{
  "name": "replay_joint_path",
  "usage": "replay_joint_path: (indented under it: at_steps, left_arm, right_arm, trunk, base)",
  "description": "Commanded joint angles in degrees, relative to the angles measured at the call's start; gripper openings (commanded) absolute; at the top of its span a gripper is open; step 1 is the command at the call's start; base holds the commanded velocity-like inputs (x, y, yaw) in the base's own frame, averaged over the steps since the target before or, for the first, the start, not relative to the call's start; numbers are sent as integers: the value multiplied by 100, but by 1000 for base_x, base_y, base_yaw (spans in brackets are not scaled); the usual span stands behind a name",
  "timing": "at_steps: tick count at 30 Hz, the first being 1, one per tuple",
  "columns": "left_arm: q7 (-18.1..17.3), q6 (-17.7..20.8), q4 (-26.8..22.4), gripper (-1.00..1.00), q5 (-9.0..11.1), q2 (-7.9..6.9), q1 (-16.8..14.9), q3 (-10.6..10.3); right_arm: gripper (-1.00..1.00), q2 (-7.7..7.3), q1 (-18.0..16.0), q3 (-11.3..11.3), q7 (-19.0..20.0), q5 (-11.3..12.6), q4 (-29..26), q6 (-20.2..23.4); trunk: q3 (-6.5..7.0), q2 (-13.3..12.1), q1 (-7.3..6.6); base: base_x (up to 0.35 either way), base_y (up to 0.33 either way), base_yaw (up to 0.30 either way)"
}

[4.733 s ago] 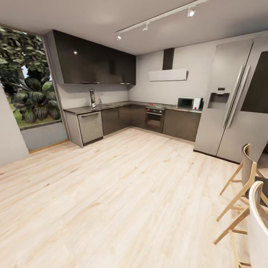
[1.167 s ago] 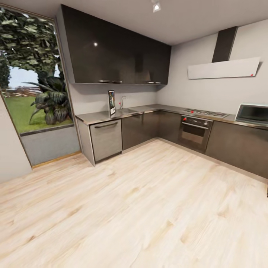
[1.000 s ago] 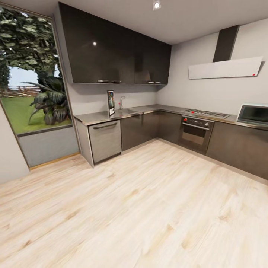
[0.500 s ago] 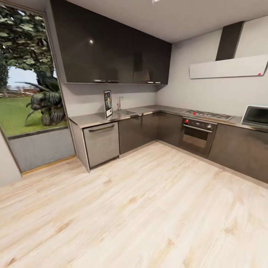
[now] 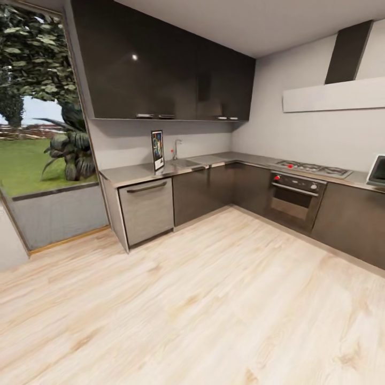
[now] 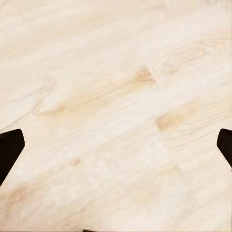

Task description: Pick up the poster from the kitchen countertop and hang it on one of the wall nails in the kitchen.

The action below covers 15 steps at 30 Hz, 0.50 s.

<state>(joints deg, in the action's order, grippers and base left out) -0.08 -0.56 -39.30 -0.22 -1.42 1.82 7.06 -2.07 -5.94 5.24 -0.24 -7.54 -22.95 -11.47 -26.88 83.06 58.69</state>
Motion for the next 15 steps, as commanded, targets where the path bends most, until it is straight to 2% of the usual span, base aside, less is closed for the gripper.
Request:
replay_joint_path:
  at_steps: [1,11,15]
  left_arm:
    - [-1,-6,-8,100,-3,1,2,6]
    - [-1,-6,-8,100,-4,1,2,6]
    - [-1,-6,-8,100,-4,1,2,6]
  right_arm:
    - [100,-4,-4,16,-3,-29,3,-13]
    - [100,-4,-4,15,-3,-29,2,-13]
    - [100,-4,-4,14,-3,-29,1,-13]
  trunk:
    - [-5,2,3]
    - [-5,2,3]
    - [-5,2,3]
  base:
    - [323,-145,231]
    - [301,-187,249]
    - [275,-223,127]
